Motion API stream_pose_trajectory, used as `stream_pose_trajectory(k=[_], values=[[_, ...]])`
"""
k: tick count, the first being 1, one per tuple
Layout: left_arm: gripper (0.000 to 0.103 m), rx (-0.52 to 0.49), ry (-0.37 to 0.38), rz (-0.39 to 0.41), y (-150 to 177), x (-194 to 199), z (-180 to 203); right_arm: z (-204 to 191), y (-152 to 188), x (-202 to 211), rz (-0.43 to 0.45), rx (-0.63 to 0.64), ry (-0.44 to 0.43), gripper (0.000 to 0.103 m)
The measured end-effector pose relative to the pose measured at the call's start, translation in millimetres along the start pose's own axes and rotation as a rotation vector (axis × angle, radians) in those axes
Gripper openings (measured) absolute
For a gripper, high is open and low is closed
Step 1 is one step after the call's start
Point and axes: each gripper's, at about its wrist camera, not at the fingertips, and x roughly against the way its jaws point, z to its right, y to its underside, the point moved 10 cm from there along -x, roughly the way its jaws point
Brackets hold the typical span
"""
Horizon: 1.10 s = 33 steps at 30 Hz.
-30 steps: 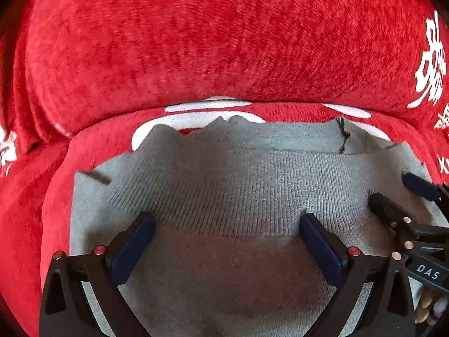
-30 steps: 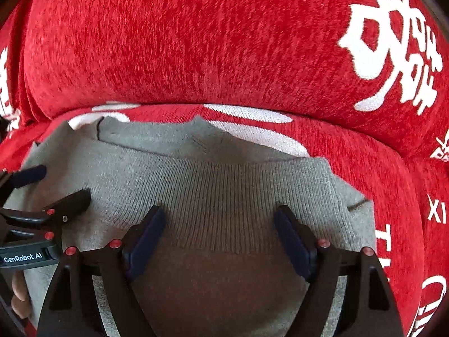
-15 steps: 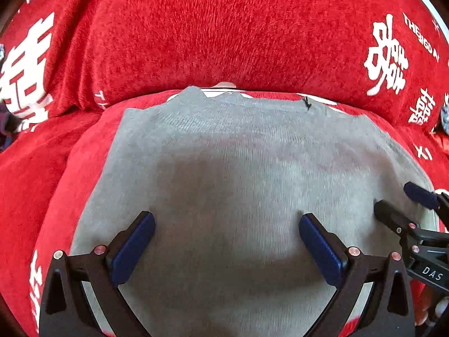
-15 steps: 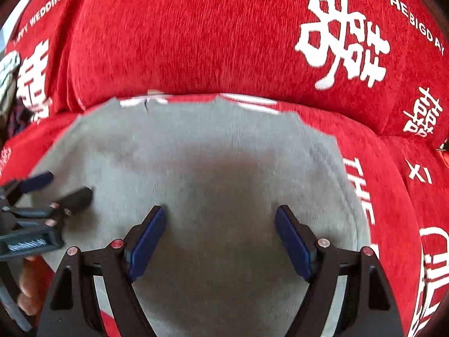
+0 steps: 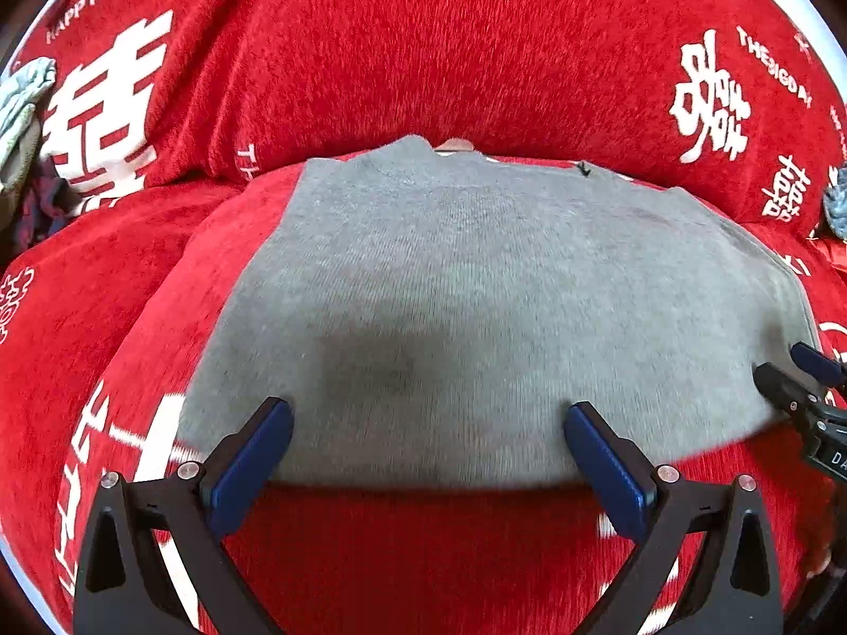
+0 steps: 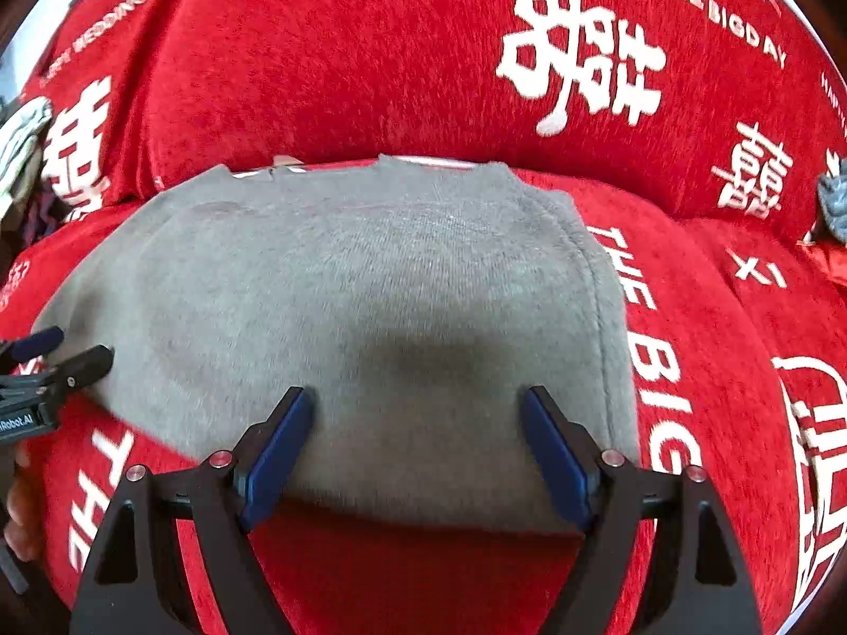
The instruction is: Fold small clothes
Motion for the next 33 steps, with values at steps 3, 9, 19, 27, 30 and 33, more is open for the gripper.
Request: stream_pose_trajectory(k=[3,9,19,27,30,33], values=[[0.103,0.013,0.006,0.037,7.2,8.8,-2.4,0.6,5.8,6.8,0.039,-0.013,-0.008,0.084],[0.103,0.141,0.025,0.105,21.9,26.4,-25.7,-0.6,8.9,11.4,0.085,-0.011,0.007,0.084],[0.103,0.341,0.211,0.057,-14.5,7.0,-37.0,1.3,10.2,12.6,0.106,-0.030,-0.023,0.084],[0.045,0.576,0.337,0.071,-33.5,-17.1,-60.5,-0.5,2.9,15.5,0.029,-0.043,-0.021,0.084],[0.025,0.661,0.419,0.059,-27.5,-24.2,-67.6,-19.2,-23.8,21.2,0.026,-0.084,-0.104,0.084],[0.025,0.657,0.427,0.067,-28.7,-23.8,-66.4,-54.2,-63.3,14.2,0.014,-0.046,-0.158,0.084]])
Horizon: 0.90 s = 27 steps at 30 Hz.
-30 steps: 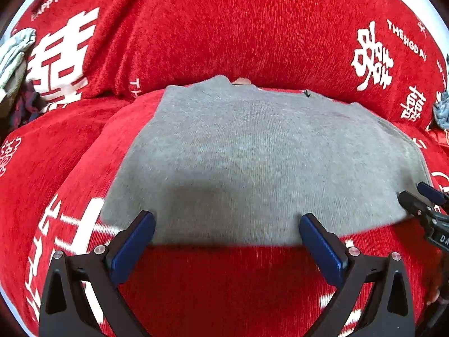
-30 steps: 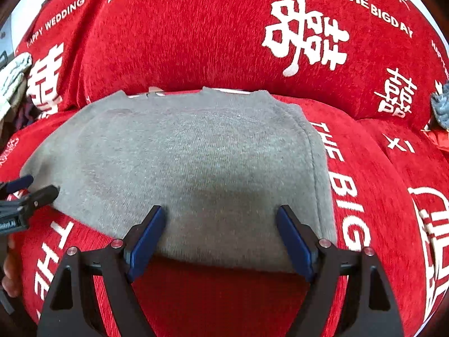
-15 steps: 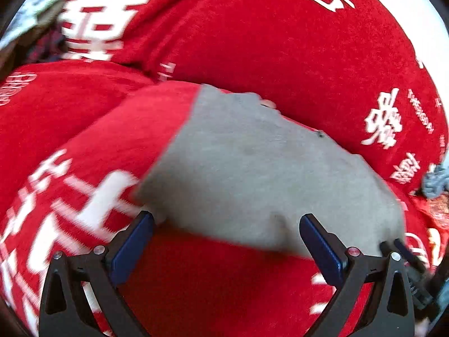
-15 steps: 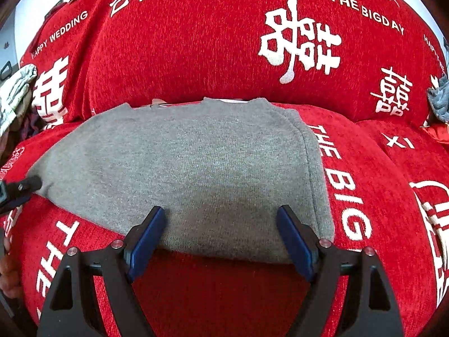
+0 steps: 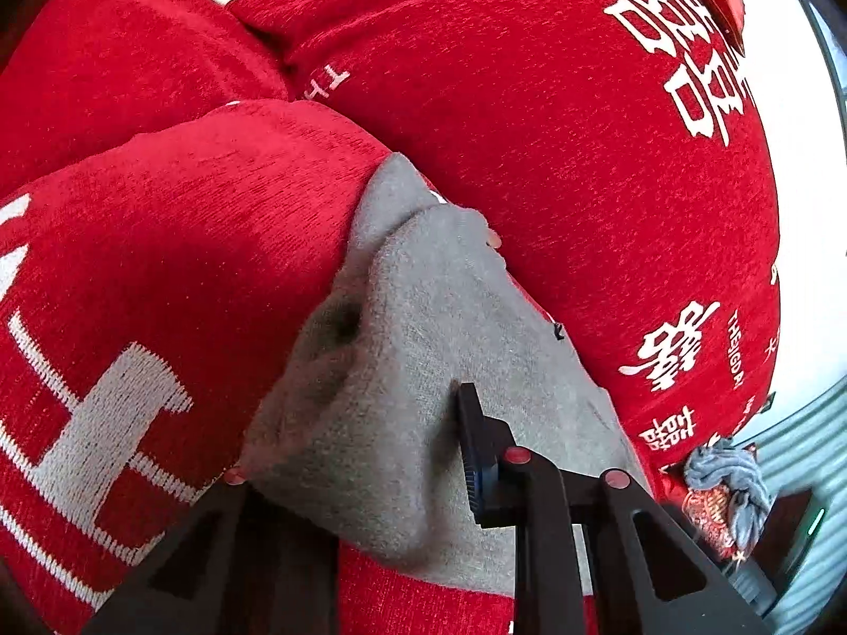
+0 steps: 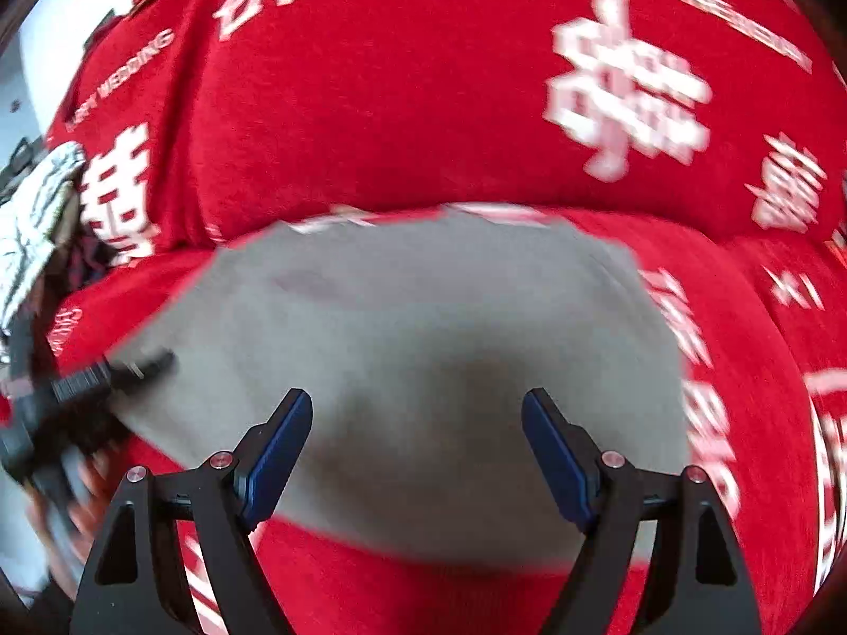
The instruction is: Fold small clothes
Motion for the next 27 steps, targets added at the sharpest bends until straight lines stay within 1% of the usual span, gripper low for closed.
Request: stream_pose_trajectory(k=[3,5,8,9,12,14,16,21,23,24,26,27], values=[[0.025,-0.001,0.013,-0.003,0.0,0.3,0.6,-55.3,-37.4,-35.1,-0.059,0.068,-0.075,0.084],[0.025,0.007,0.031,-0.003,0.1,-0.4,2.6,-89.9,-54.5,-64.5,-0.107,0.111,-0.092,0.084],[0.025,0.010,0.046,-0.004,-0.2,1.4,1.1,-129.0,-63.3,-104.8,-0.196,0.135,-0.116,0.084],[0.025,0.012,0.050,-0.004,-0.3,1.0,0.8,-144.2,-62.4,-123.3,-0.244,0.133,-0.137,0.084],[0.025,0.020,0.067,-0.004,-0.6,2.0,0.2,-166.2,-58.0,-156.3,-0.324,0.118,-0.156,0.084],[0.025,0.028,0.082,-0.007,-1.1,1.9,0.3,-176.8,-56.1,-174.7,-0.357,0.122,-0.148,0.085],[0.025,0.034,0.090,-0.010,-1.6,1.7,0.5,-186.0,-58.8,-188.4,-0.356,0.151,-0.121,0.086],[0.025,0.030,0.064,-0.019,-1.6,0.1,0.5,-215.9,-63.3,-205.4,-0.352,0.304,-0.074,0.086],[0.019,0.033,0.045,-0.019,-1.8,-1.6,-0.9,-221.9,-61.4,-213.4,-0.358,0.366,-0.022,0.086],[0.018,0.042,0.037,-0.023,-2.0,-2.7,-3.1,-223.8,-56.2,-220.1,-0.375,0.398,0.018,0.086],[0.017,0.052,0.042,-0.024,-2.2,-2.8,-3.6,-230.2,-56.3,-222.2,-0.354,0.445,0.038,0.085],[0.017,0.049,0.047,-0.023,-2.6,-2.8,-2.4,-231.0,-56.2,-222.5,-0.363,0.446,0.031,0.081]])
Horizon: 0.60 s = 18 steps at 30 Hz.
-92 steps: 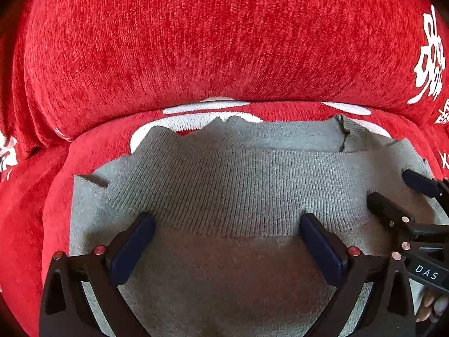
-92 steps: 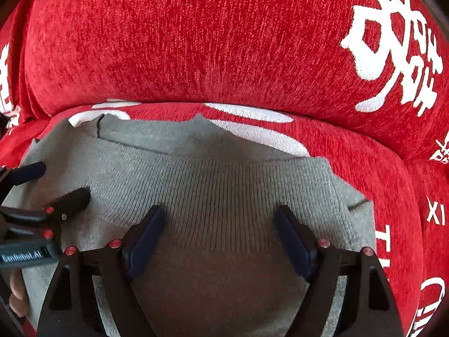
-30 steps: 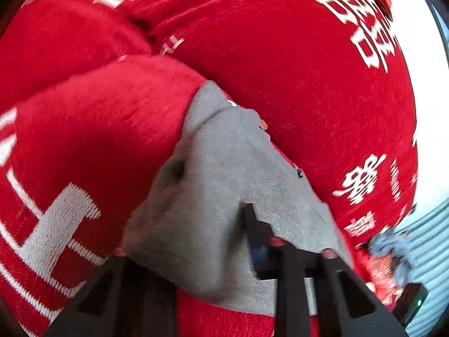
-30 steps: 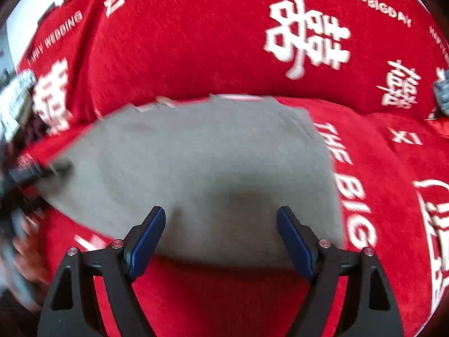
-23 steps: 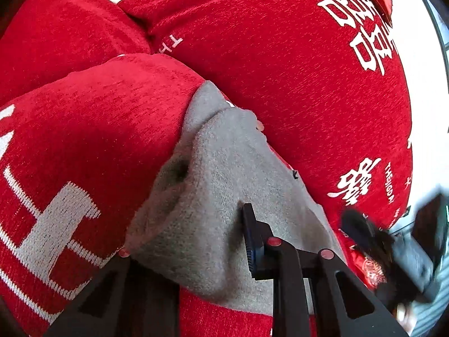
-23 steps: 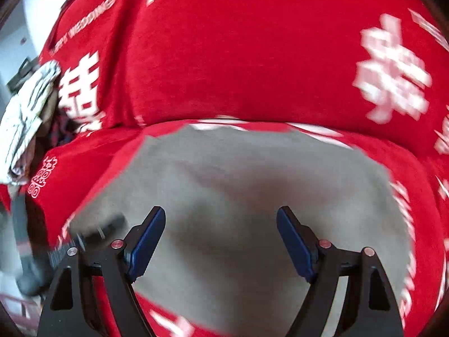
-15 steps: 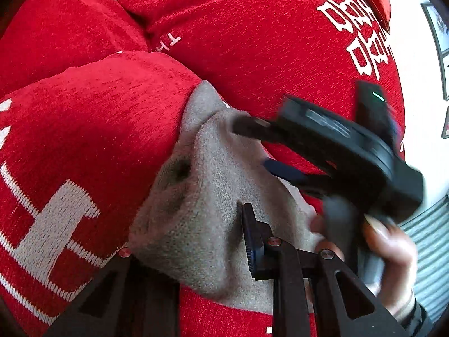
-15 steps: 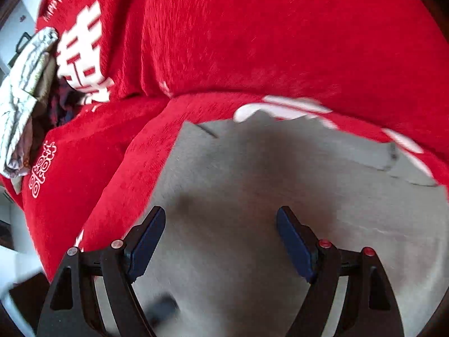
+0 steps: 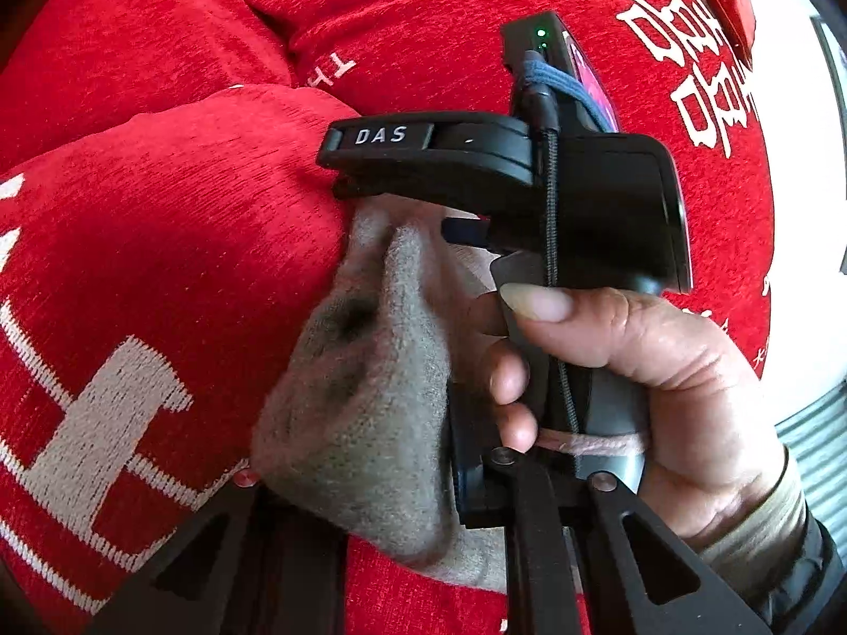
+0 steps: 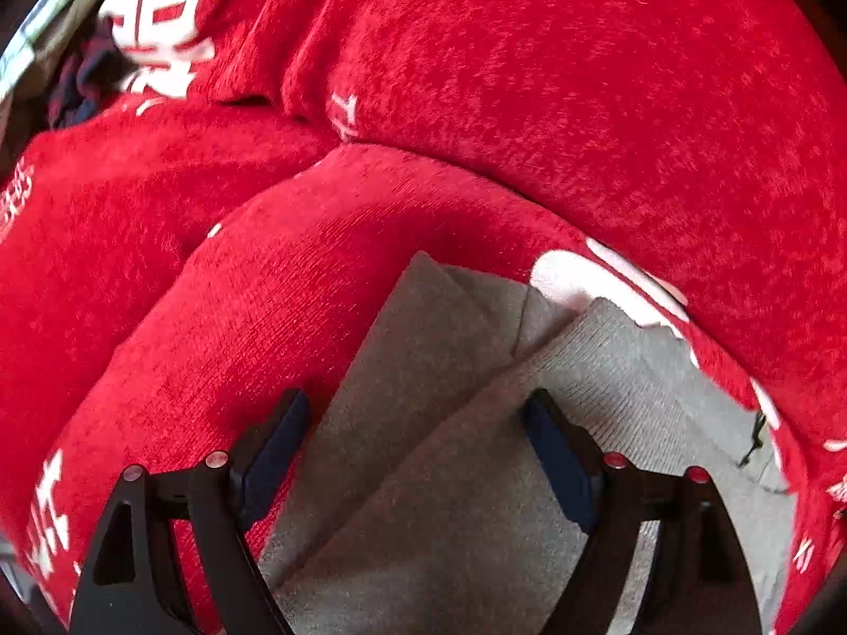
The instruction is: Fold small clothes
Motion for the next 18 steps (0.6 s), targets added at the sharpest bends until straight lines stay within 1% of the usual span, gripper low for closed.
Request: stream_pose_trajectory(k=[1,2,3,5,6,8,9,12,15,18], values=[[0.017,-0.005,-0.004,-0.001,0.4,-0.3,0.2,1.0,0.1,0.5,-0.005,-0.004,-0.010,0.076],[0.017,-0.010,-0.007,-0.002,0.6,-0.8,1.0,6.2,0.8,2.5,-0.002,-0.005,-0.004,0.063],[0.016,-0.013,-0.005,-0.004,1.1,-0.7,1.1,10.5,1.6,4.5,0.004,-0.006,0.007,0.048],[0.016,-0.015,0.002,-0.009,1.7,-0.7,1.7,22.1,4.8,9.3,0.019,-0.032,0.006,0.031],[0.016,-0.022,-0.001,-0.012,2.2,-1.0,2.8,28.0,6.3,13.9,0.040,-0.075,-0.052,0.026],[0.016,-0.047,-0.024,-0.008,3.4,-0.7,5.6,39.1,7.9,20.0,0.079,-0.167,-0.156,0.024],[0.016,-0.073,-0.050,-0.002,4.5,-0.8,8.2,46.3,11.4,23.9,0.114,-0.221,-0.227,0.023],[0.016,-0.153,-0.122,0.021,7.7,0.7,17.4,61.5,20.6,30.2,0.191,-0.339,-0.368,0.022],[0.016,-0.201,-0.169,0.038,9.2,3.1,23.2,73.4,25.6,36.9,0.263,-0.411,-0.467,0.022],[0.016,-0.255,-0.213,0.058,10.2,6.1,30.6,82.5,27.0,46.7,0.314,-0.433,-0.525,0.022]])
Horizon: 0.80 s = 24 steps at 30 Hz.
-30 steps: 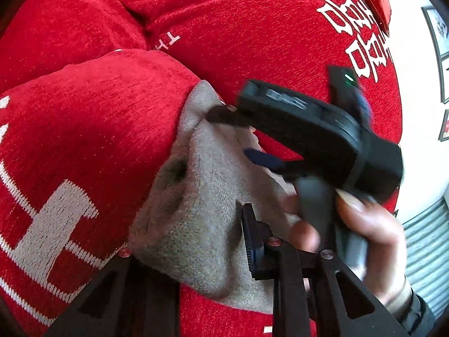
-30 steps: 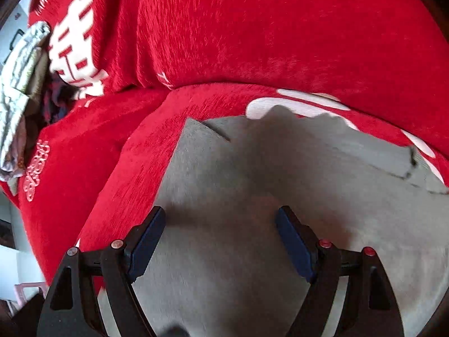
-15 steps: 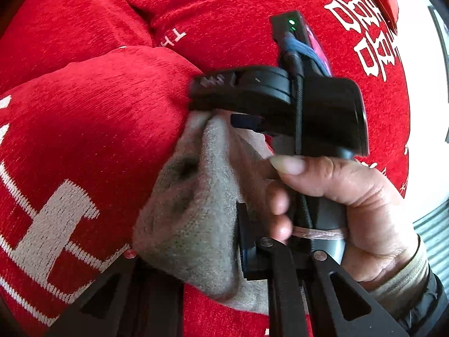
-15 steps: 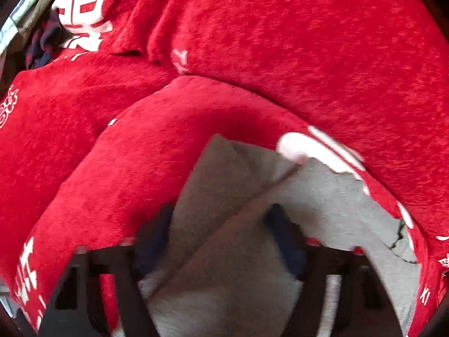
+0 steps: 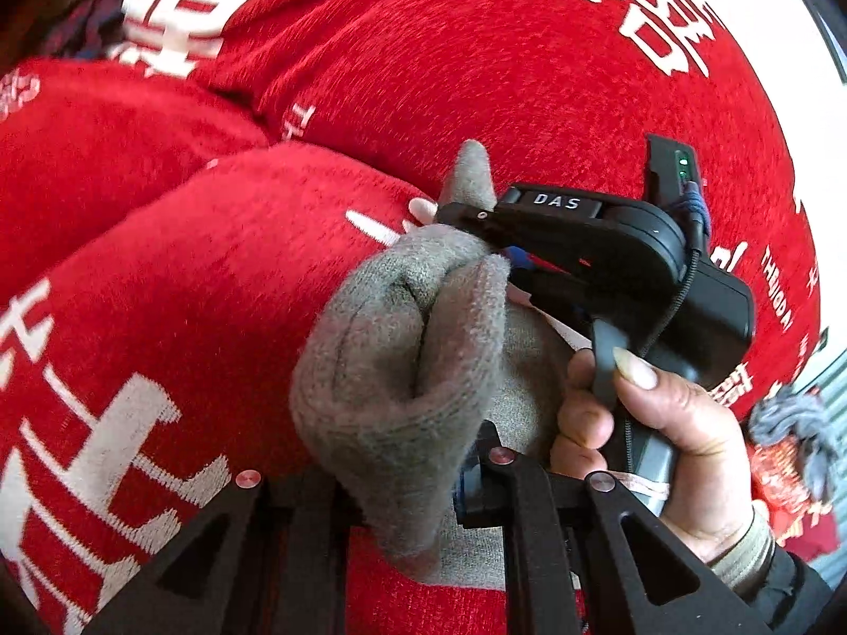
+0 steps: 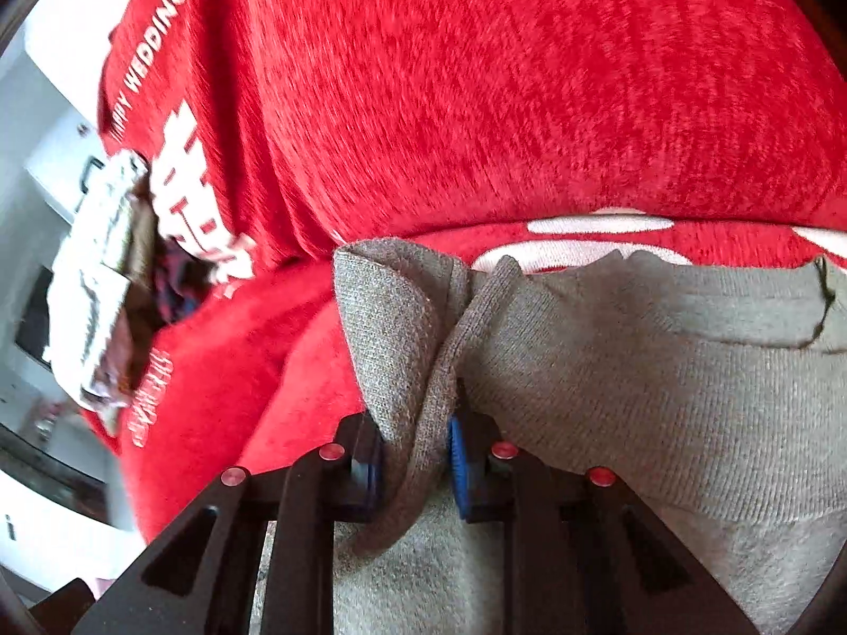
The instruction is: Fold small clothes
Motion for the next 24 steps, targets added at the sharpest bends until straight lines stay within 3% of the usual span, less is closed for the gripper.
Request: stream_pose_trajectory(k=[12,24], values=[[0.016,-0.263,-0.171,0.027,9.2,3.0,45.5,42.2,0.1,44.2,0.104,-0.203,-0.208,0.022],[0.016,-0.468,-0.298,0.028,27.0,-0.7,98.3,73.3,-3.0,98.4,0.220,-0.225,-0.339,0.022]])
